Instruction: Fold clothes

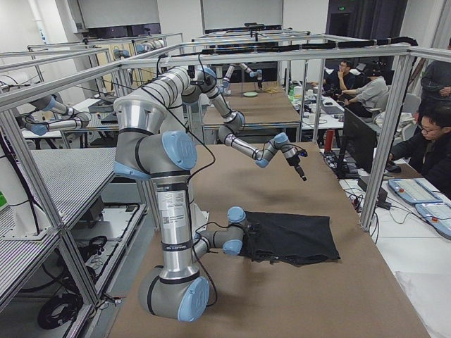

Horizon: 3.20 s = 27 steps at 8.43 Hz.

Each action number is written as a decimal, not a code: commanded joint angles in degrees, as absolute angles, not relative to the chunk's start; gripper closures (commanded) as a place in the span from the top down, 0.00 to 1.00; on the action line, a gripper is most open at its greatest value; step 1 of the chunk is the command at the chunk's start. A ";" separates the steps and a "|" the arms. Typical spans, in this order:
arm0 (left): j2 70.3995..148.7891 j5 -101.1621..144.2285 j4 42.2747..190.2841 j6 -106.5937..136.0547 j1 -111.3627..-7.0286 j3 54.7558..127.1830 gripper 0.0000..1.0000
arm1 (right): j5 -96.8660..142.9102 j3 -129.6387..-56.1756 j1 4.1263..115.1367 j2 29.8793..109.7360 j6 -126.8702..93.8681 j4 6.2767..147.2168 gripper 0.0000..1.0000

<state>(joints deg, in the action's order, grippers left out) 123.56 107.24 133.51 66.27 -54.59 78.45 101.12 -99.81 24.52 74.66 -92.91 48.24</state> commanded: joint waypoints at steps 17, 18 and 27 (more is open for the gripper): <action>123.31 105.64 133.59 66.18 -54.49 78.40 1.00 | 90.09 -102.94 14.15 78.07 -102.04 47.20 0.94; 123.31 105.64 133.59 66.01 -54.49 78.31 1.00 | 90.09 -101.53 14.15 75.52 -102.13 47.72 0.93; 124.01 105.73 133.51 65.66 -54.32 77.96 1.00 | 88.51 -100.72 15.64 68.73 -104.42 54.93 0.00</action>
<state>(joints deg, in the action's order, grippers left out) 123.77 105.73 133.51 65.70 -54.34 78.01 88.46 -100.66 15.39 68.50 -104.89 55.12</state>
